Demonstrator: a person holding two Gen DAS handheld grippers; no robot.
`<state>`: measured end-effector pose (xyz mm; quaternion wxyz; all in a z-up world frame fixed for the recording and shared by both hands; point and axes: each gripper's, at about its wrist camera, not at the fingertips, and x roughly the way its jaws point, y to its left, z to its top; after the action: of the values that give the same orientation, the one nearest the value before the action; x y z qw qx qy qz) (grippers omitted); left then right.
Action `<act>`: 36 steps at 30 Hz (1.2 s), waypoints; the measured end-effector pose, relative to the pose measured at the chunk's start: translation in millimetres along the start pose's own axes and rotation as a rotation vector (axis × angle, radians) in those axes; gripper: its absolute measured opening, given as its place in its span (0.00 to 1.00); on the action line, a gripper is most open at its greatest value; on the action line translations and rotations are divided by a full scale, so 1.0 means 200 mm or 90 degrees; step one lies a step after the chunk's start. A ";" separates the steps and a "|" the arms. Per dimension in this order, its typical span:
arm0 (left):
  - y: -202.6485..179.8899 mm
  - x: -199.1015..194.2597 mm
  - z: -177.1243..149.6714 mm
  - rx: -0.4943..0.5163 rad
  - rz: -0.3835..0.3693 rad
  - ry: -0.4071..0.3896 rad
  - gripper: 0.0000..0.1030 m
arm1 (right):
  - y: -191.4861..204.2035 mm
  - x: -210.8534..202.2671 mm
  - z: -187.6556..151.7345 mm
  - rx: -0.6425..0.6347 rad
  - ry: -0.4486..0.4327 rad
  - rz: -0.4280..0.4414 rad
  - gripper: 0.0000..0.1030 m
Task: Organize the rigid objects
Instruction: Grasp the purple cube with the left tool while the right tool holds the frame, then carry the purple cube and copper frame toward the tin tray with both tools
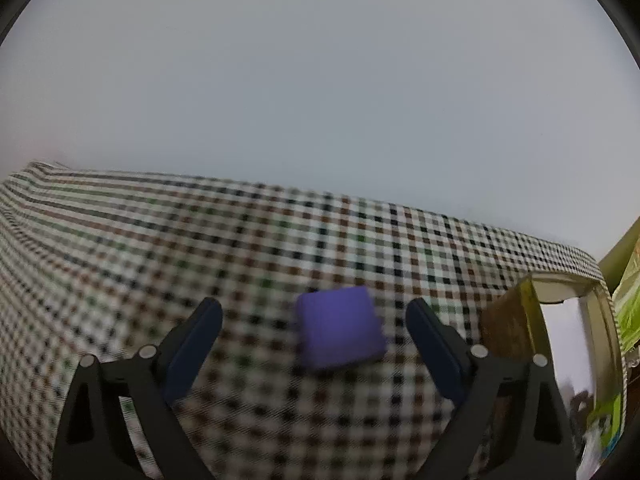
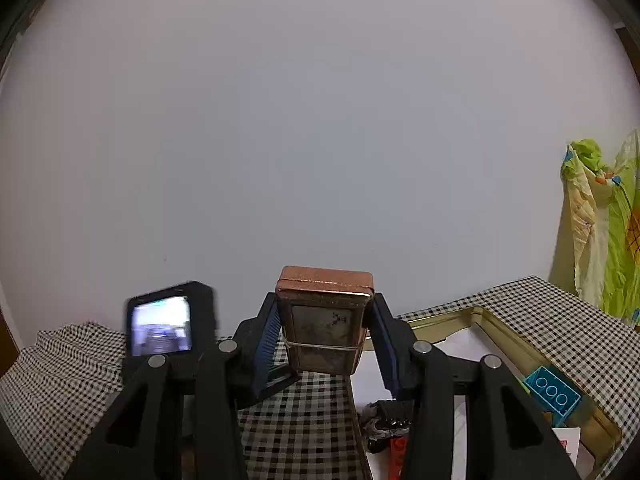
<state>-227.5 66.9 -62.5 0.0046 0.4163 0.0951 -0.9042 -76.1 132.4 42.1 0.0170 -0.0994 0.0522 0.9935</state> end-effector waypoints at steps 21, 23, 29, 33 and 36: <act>0.32 -0.21 -0.11 -0.028 -0.075 -0.051 0.37 | -0.06 0.00 0.03 0.034 0.017 -0.005 0.45; 0.35 -0.29 -0.15 -0.027 -0.070 -0.089 0.37 | -0.06 -0.01 0.03 0.031 0.018 -0.001 0.45; 0.35 -0.44 -0.21 0.013 -0.007 -0.198 0.37 | -0.07 0.00 0.01 0.008 0.010 0.009 0.45; 0.39 -0.53 -0.30 -0.005 0.006 -0.216 0.37 | -0.08 -0.04 -0.02 -0.011 0.001 0.016 0.45; 0.43 -0.56 -0.31 0.000 0.009 -0.230 0.37 | -0.08 -0.05 -0.05 -0.018 0.004 0.026 0.45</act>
<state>-101.1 -13.7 -32.1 0.0279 0.2479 0.0899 -0.9642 -64.5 147.0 33.5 -0.0047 -0.1018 0.0402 0.9940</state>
